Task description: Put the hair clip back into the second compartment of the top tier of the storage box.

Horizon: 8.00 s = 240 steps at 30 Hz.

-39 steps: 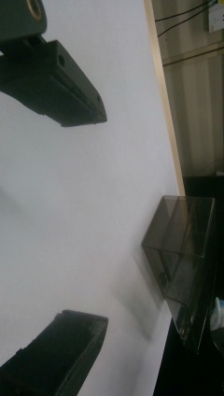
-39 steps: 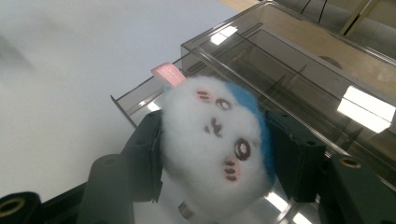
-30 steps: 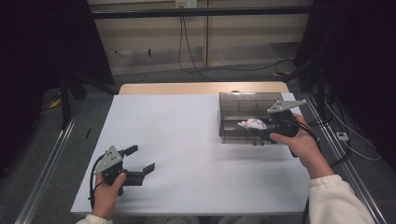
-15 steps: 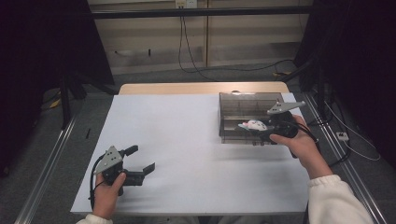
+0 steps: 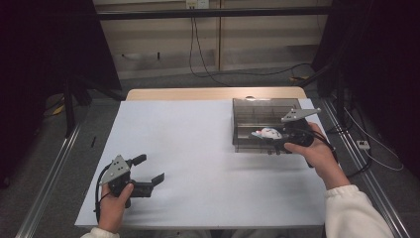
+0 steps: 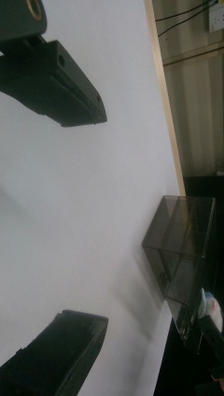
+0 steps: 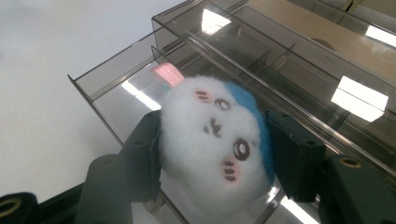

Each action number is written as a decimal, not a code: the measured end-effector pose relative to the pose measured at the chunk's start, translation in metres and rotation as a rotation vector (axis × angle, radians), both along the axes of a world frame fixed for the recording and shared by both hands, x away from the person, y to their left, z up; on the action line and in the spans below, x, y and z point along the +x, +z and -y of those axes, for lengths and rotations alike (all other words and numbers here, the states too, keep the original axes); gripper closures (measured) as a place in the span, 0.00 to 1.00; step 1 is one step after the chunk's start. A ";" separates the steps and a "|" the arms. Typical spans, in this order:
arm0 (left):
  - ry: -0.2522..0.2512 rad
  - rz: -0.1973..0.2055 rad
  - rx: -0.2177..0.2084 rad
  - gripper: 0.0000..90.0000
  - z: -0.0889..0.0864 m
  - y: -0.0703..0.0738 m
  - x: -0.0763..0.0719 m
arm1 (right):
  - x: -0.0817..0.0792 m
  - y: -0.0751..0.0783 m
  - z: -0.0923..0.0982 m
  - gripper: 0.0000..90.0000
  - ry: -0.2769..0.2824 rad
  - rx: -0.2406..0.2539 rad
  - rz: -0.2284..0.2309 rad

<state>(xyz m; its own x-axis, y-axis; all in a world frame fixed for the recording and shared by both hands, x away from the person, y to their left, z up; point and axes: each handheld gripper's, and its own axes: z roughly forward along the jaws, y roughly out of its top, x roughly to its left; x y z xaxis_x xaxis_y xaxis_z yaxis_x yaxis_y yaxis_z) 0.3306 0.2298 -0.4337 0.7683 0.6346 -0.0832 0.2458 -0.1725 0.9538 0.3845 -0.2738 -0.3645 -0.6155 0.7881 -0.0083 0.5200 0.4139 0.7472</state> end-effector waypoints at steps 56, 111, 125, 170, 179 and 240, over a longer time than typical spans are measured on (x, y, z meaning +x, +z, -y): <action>0.000 0.005 0.002 0.04 0.000 0.000 0.000 | 0.003 -0.012 0.005 0.43 -0.039 -0.003 -0.025; 0.006 0.006 0.006 0.04 0.000 0.001 -0.001 | -0.004 -0.011 0.013 0.42 -0.048 0.019 -0.027; 0.004 0.006 0.011 0.04 0.000 0.001 0.000 | -0.004 -0.005 0.012 0.44 -0.047 0.022 -0.015; 0.007 -0.003 0.000 0.04 -0.001 0.001 -0.001 | -0.008 0.001 -0.009 0.16 -0.036 0.085 -0.017; 0.005 -0.005 -0.003 0.04 -0.001 0.001 -0.001 | -0.012 0.003 -0.016 0.15 -0.015 0.096 -0.006; 0.003 -0.003 -0.003 0.04 -0.002 0.002 -0.002 | -0.064 -0.014 -0.067 0.16 0.227 0.147 -0.006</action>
<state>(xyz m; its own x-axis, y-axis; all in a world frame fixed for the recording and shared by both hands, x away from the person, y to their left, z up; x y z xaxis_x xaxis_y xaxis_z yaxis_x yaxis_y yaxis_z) 0.3288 0.2318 -0.4316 0.7663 0.6365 -0.0872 0.2491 -0.1693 0.9536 0.3204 -0.2066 -0.3781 -0.7760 0.6228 0.1001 0.4311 0.4078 0.8049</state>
